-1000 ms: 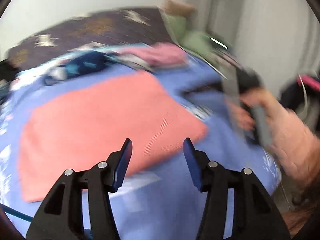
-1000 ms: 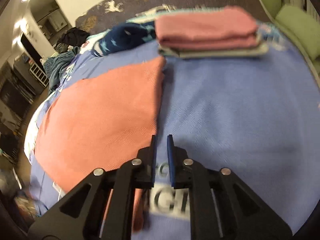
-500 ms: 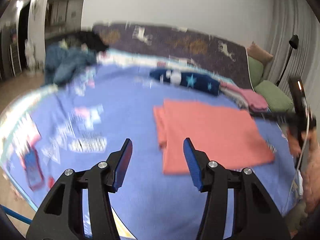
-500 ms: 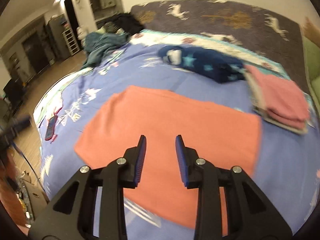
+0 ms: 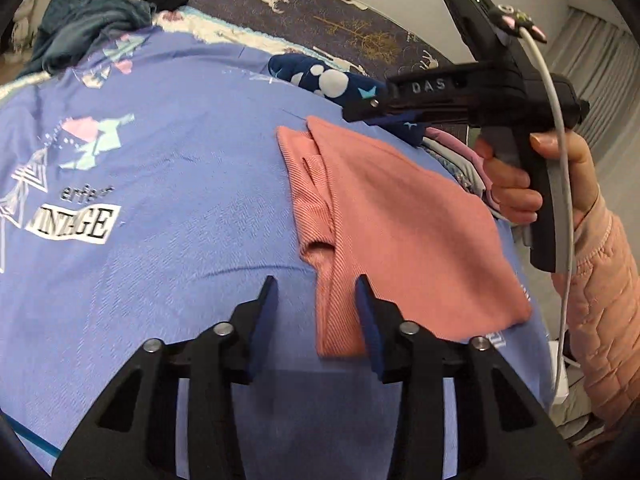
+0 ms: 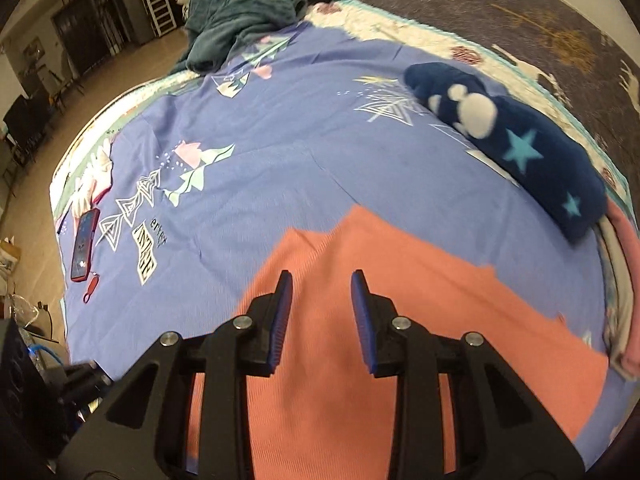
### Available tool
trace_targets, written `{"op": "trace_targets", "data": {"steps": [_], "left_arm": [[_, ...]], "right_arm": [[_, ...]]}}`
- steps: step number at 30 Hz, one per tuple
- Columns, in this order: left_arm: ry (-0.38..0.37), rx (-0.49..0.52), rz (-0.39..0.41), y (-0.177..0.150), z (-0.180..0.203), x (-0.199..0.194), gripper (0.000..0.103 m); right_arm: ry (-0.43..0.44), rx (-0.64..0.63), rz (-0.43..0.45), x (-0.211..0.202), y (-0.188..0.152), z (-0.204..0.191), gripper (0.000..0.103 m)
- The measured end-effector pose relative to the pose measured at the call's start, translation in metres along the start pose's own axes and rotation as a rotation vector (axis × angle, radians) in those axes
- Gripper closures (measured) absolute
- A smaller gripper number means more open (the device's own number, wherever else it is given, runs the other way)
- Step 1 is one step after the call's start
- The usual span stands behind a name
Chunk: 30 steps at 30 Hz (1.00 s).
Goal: Fold small clothes
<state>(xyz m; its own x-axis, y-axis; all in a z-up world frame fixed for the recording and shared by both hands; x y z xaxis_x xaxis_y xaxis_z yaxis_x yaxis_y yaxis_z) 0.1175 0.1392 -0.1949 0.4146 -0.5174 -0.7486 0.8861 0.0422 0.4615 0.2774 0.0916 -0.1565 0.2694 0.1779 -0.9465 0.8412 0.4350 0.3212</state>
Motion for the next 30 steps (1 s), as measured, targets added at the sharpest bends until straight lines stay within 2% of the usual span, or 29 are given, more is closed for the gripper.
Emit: {"op": "trace_targets", "data": {"steps": [7,9,13,14,15,16,18,20,22,24,25,28,29,30], "left_arm": [[-0.045,-0.021,-0.020,0.016,-0.004,0.020,0.068],[-0.057,-0.028,-0.026,0.018,-0.004,0.024,0.068],[-0.078,-0.038,-0.024,0.025,-0.005,0.028,0.068],[-0.082,-0.040,-0.023,0.026,-0.005,0.029,0.070],[-0.096,-0.038,-0.025,0.025,-0.003,0.029,0.094],[-0.112,-0.033,-0.030,0.024,-0.002,0.029,0.098],[-0.057,-0.002,-0.010,0.021,0.001,0.022,0.099],[-0.005,0.014,-0.009,0.014,0.003,0.020,0.099],[0.023,0.006,-0.030,0.007,0.000,0.023,0.101],[-0.002,-0.011,-0.030,0.004,-0.002,0.020,0.103],[0.002,-0.013,-0.033,0.003,-0.004,0.018,0.103],[-0.006,-0.019,-0.020,-0.004,-0.010,0.006,0.103],[-0.018,-0.021,-0.006,-0.007,-0.010,-0.002,0.102],[-0.033,-0.021,0.008,-0.009,-0.009,-0.008,0.096]], "right_arm": [[-0.064,-0.127,-0.067,0.038,0.023,-0.027,0.071],[-0.099,-0.149,-0.084,0.049,0.024,-0.029,0.063],[-0.085,-0.153,-0.106,0.067,0.030,-0.035,0.060],[-0.073,-0.156,-0.121,0.074,0.029,-0.037,0.062],[-0.071,-0.160,-0.134,0.078,0.028,-0.039,0.093],[-0.099,-0.161,-0.138,0.081,0.028,-0.037,0.099],[-0.134,-0.137,-0.066,0.069,0.036,-0.035,0.100],[-0.123,-0.114,-0.011,0.060,0.045,-0.031,0.101],[-0.095,-0.106,-0.077,0.082,0.042,-0.026,0.101],[-0.069,-0.130,-0.017,0.082,0.043,-0.028,0.099],[-0.058,-0.122,-0.003,0.078,0.044,-0.027,0.094],[0.007,-0.056,0.058,0.049,0.043,-0.023,0.089],[0.015,-0.055,0.083,0.035,0.040,-0.021,0.087],[0.010,-0.059,0.095,0.023,0.033,-0.018,0.083]]}}
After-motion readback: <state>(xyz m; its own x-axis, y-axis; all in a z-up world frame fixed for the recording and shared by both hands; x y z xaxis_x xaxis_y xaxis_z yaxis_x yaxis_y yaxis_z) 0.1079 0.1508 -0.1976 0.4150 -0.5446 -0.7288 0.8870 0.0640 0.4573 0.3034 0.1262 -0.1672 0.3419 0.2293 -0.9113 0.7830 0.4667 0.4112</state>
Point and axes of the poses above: each gripper's, at about its wrist camera, not at the fingertips, and x roughly the way its jaws point, z to its right, y to its top, the point moved 10 cm from there along x, roughly the way its jaws point, and after that the axes turned 10 degrees about -z, right-handed, at the moved point
